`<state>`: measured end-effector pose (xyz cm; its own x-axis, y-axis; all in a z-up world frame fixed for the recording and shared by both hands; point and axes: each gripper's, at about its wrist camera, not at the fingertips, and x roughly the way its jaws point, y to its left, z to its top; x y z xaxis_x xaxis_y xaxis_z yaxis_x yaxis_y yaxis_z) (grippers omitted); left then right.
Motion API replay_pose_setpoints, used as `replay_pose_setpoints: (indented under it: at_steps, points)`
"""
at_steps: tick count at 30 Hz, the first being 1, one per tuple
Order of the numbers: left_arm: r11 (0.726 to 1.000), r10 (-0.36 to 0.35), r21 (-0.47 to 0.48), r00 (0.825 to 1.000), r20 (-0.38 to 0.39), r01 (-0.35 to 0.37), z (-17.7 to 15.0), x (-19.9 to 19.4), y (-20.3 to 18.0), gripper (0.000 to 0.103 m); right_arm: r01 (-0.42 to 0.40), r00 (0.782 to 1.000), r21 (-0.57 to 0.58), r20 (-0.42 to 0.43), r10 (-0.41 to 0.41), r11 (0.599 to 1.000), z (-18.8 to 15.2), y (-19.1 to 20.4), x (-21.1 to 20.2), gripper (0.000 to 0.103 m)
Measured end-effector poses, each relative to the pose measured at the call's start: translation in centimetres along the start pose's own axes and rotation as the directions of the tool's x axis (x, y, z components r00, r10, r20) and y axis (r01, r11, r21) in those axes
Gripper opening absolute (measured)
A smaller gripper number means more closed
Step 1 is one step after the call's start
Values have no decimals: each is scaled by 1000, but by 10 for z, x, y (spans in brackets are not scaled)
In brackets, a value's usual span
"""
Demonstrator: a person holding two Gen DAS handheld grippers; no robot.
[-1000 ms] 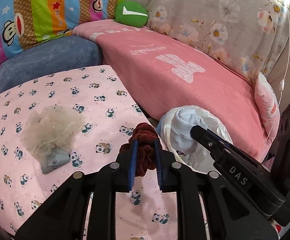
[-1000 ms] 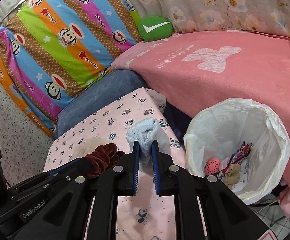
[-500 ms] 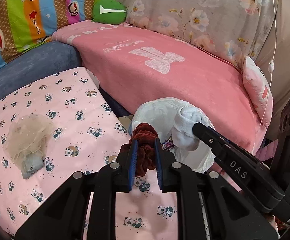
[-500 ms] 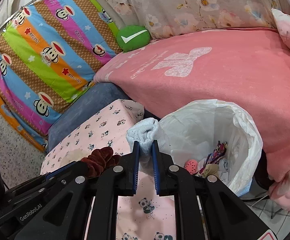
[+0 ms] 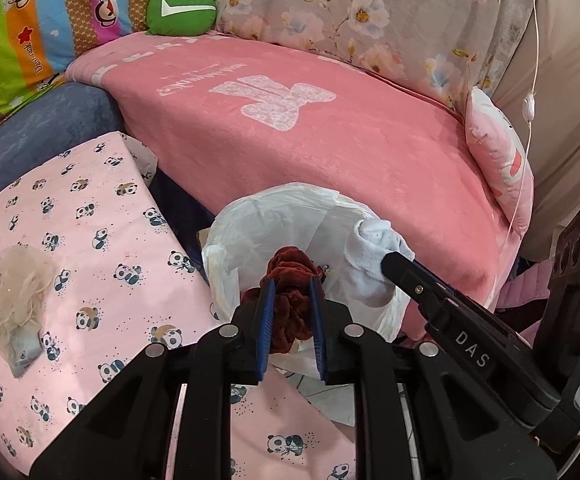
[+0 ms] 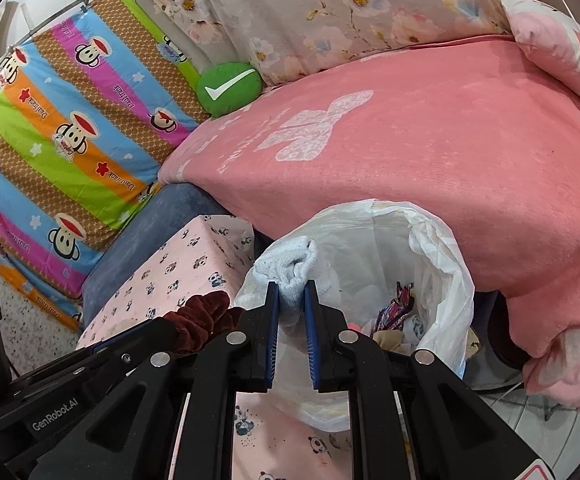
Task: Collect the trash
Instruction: 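Carry scrunchie and sock over the trash bag and open both grippers, then move both open grippers back to the beige mesh bag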
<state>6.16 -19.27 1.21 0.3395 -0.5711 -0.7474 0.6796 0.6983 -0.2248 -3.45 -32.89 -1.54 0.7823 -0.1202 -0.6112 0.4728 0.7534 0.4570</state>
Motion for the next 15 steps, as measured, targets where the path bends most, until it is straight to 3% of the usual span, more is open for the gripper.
replay_pose_setpoints:
  at_steps: [4, 8, 15]
  points:
    - [1000, -12, -18, 1000, 2, 12, 4, 7, -3, 20, 9, 1000, 14, -1, -9, 1000, 2, -11, 3, 13]
    - [1000, 4, -29, 1000, 12, -3, 7, 11, -2, 32, 18, 1000, 24, -4, -18, 1000, 4, -18, 6, 14]
    - [999, 38, -38, 999, 13, -37, 7, 11, 6, 37, 24, 1000, 13, -9, -24, 1000, 3, -16, 13, 18]
